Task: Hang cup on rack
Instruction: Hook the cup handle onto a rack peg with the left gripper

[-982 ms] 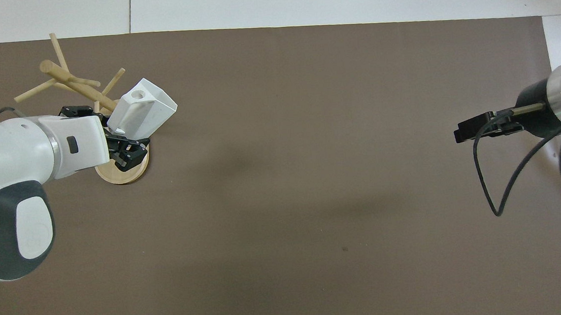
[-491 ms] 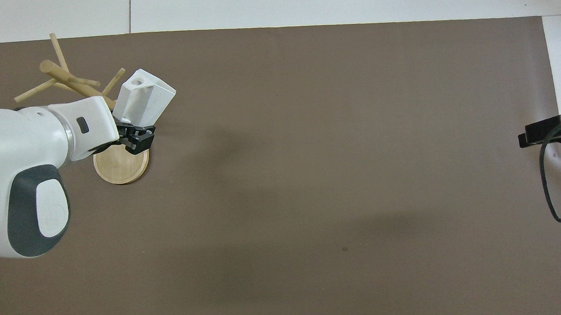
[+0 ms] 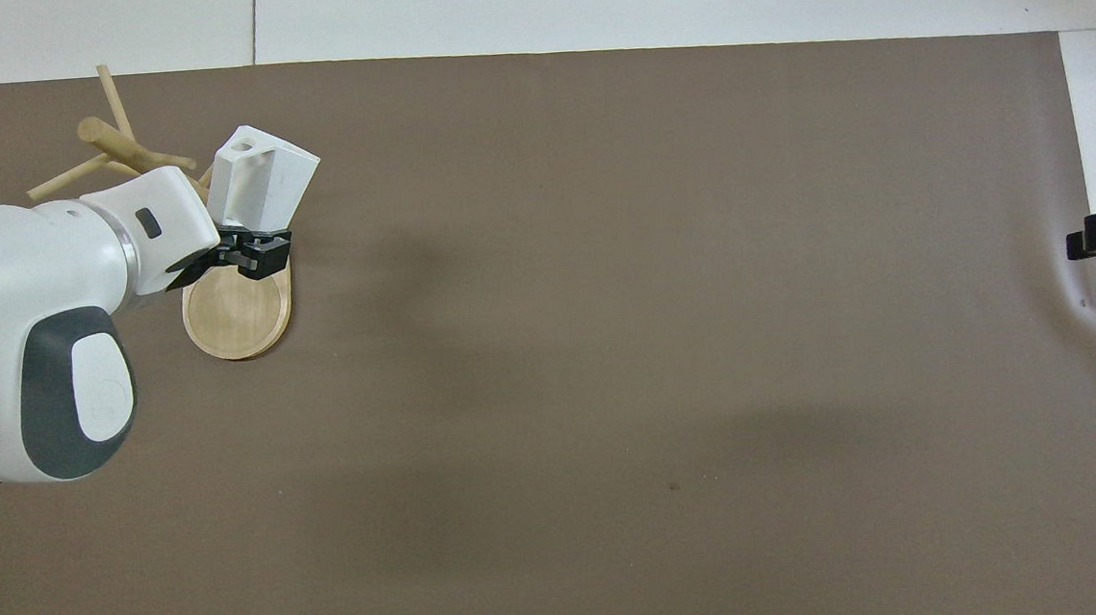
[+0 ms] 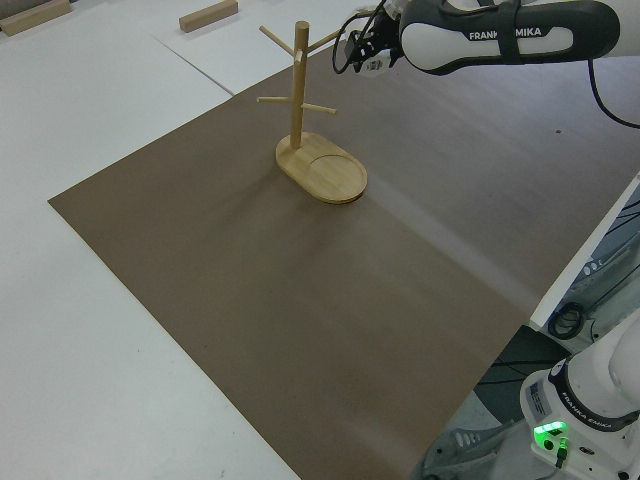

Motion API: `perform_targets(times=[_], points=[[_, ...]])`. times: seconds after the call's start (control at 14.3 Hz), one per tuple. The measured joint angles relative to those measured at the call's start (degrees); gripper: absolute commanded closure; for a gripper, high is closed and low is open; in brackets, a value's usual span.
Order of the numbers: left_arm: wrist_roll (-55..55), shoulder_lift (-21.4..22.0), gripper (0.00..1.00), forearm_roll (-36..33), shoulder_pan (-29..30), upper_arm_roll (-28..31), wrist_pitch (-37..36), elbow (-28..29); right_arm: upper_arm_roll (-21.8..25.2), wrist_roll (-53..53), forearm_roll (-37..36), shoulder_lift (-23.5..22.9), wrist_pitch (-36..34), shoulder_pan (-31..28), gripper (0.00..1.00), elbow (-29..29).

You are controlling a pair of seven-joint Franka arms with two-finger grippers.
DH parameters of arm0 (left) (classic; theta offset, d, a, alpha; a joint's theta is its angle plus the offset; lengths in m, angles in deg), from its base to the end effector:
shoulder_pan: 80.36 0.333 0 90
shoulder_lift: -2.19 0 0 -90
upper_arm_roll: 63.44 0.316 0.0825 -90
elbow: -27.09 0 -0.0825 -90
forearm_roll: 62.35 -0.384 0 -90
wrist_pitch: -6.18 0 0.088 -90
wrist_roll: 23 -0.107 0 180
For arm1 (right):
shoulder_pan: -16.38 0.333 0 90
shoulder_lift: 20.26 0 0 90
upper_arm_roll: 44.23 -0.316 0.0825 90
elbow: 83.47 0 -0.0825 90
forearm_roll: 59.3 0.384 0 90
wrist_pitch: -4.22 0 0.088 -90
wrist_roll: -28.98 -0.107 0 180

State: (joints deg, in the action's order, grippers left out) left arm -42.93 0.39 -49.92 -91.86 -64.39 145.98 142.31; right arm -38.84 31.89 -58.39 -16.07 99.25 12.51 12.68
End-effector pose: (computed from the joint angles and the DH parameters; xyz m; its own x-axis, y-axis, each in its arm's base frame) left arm 0.5805 -0.1285 0.4808 0.8331 -0.3663 0.4145 -0.4244 -0.9038 0.0542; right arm 0.5324 -0.0871 0.6212 0.9922 -0.1119 0.0543 -0.1109 -0.9936 -0.0200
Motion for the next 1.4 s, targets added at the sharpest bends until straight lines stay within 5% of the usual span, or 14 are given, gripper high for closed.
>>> perform_targets(times=[0.91,1.4], points=[[14.8,-1.5,1.0,0.1,1.9,0.0,0.0,-0.1,0.4,1.4,-0.4,-1.6,-6.6,0.5,0.0,-5.6],[18.2,-1.9,1.0,6.9,3.6,0.1,0.0,-0.1,0.6,1.4,-0.4,-1.8,-7.8,0.5,0.0,-5.7]])
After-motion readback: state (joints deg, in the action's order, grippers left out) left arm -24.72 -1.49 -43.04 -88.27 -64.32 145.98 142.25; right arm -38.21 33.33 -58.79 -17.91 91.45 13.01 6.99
